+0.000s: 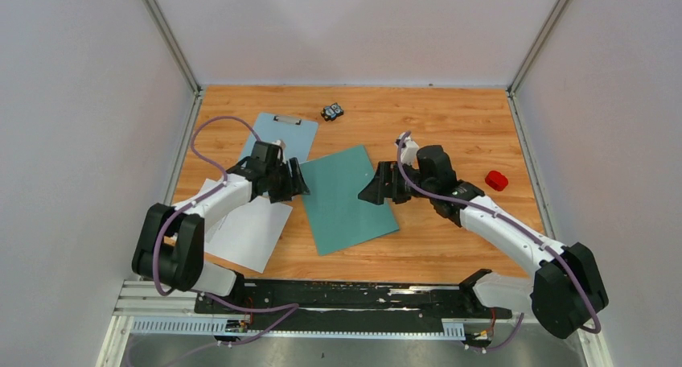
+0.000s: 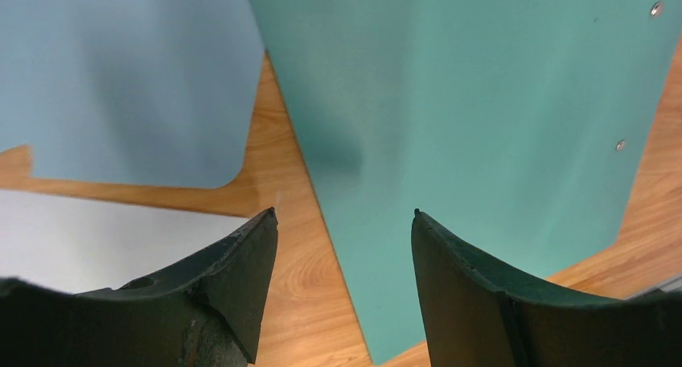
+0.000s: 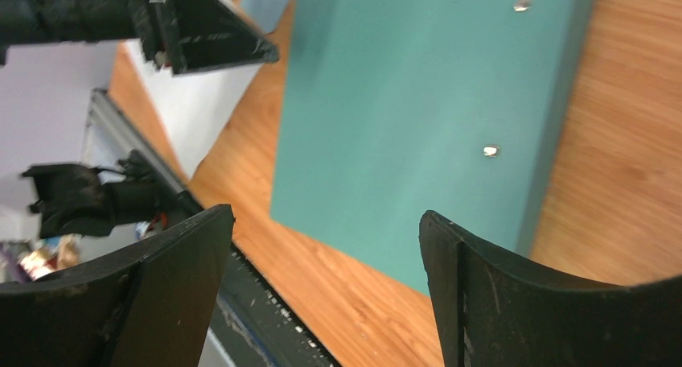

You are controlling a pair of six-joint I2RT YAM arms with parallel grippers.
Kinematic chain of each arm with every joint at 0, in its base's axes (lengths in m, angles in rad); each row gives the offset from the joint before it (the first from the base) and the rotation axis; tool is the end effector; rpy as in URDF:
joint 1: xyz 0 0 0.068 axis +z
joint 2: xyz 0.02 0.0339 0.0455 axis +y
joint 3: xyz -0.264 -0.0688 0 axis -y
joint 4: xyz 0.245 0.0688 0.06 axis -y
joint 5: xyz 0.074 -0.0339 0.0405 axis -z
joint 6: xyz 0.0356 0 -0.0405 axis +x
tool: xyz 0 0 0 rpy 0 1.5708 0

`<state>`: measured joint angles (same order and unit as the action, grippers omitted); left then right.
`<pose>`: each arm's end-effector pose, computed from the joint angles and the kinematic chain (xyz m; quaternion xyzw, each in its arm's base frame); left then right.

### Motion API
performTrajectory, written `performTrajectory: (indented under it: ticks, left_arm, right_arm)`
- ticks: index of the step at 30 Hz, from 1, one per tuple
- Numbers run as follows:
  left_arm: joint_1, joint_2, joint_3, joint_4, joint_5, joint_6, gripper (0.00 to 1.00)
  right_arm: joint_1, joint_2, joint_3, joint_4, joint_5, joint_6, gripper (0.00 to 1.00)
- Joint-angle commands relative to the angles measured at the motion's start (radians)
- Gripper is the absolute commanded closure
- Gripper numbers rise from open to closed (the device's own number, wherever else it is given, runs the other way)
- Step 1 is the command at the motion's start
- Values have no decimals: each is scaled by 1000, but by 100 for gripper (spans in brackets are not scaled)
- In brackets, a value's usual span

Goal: Put the files into the folder

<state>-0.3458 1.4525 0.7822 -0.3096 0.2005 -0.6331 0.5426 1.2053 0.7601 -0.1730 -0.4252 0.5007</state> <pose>0.2599 -0.1012 0.1800 -0.1074 0.9462 -0.2207 0.2107 0.2145 0.1465 0.2470 -0.1149 0.8665 0.3859 0.2951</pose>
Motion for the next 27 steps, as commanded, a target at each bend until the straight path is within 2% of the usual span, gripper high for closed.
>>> performTrajectory:
  ticks: [1,5,10,16,19,23,27]
  left_arm:
    - [-57,70,13,137,0,-10,31]
    - [-91,147,15,156,-38,-19,33]
    - [-140,258,22,300,-5,-92,36]
    - [-248,465,226,411,40,-172,40]
    - [-294,558,340,414,49,-223,42]
    - [-318,597,442,399,62,-243,42]
    - [-288,563,577,203,-9,-127,40]
  right_arm:
    - [-6,14,108,-98,201,-70,13]
    - [-14,-23,109,-98,238,-90,13]
    - [-24,-70,105,-120,293,-106,12]
    - [-30,-134,108,-131,386,-131,12]
    - [-35,-155,108,-131,423,-146,11]
    - [-44,-158,94,-122,459,-149,11]
    - [-46,-149,80,-98,441,-129,11]
